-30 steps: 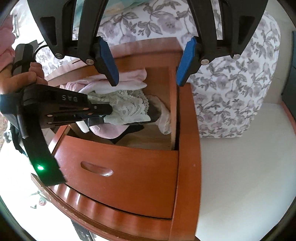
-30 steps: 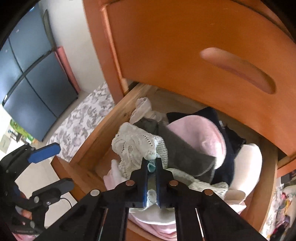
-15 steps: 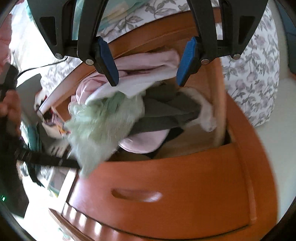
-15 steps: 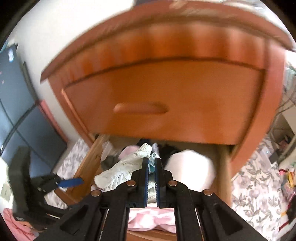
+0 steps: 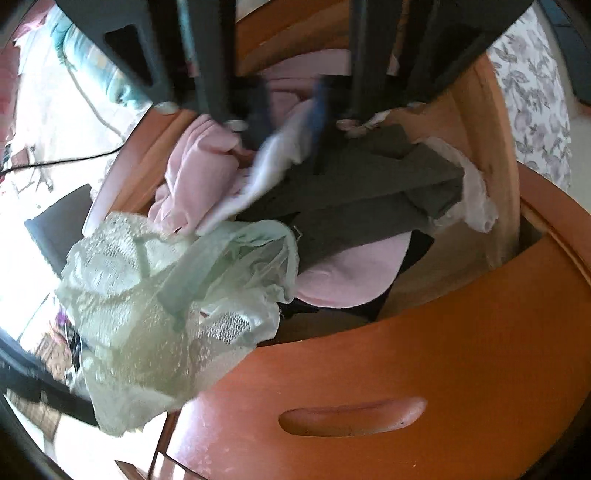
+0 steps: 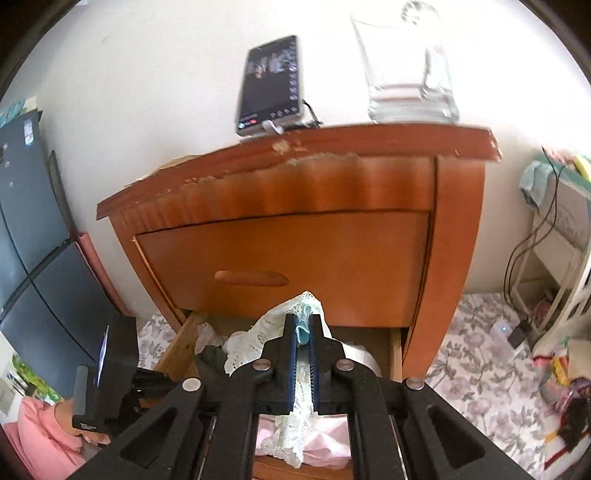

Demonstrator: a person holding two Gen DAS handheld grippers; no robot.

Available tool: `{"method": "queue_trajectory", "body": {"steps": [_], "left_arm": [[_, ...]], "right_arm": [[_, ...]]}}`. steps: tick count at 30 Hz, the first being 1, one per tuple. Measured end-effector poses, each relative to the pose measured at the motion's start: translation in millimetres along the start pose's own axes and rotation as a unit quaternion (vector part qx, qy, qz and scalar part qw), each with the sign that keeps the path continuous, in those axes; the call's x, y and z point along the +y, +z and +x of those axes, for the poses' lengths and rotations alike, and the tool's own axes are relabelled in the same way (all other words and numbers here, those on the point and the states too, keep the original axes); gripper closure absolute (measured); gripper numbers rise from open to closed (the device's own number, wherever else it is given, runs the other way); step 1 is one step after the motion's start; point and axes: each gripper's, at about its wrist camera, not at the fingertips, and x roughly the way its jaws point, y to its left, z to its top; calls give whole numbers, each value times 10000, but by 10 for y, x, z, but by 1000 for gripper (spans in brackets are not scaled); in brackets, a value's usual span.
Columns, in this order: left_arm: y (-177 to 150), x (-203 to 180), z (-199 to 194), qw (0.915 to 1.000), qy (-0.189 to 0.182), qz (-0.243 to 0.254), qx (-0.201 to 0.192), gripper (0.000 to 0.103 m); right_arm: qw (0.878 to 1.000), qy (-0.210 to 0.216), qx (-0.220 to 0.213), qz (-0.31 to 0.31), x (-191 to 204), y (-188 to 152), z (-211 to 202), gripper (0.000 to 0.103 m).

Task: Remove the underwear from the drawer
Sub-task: 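Lift the lace garment out with the right tool while the left tool grasps the white Hello Kitty sock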

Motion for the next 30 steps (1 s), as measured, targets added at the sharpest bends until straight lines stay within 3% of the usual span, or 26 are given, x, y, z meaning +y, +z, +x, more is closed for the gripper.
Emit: {"method": "queue_trajectory", "body": {"steps": [10,21,26,30], "left_arm": [[-41,141,-628,9930,90,-628,-993,98],[-105,-43,-1701,9697,560,-823,-2231,98],[-267,-294,-2141,9594,543,-798,-2649,98],[-440,-421,-2271,9540,488,-822,-2841,97]], "right_arm": [[9995,4,-278,134,-82,-16,-335,97],[9941,165,-1067,-134,202,93,-1207,97],[9901,297,-1336,-312,365,30,-1603,97],[9874,370,-1467,-460,485,-87,-1855,97]]}}
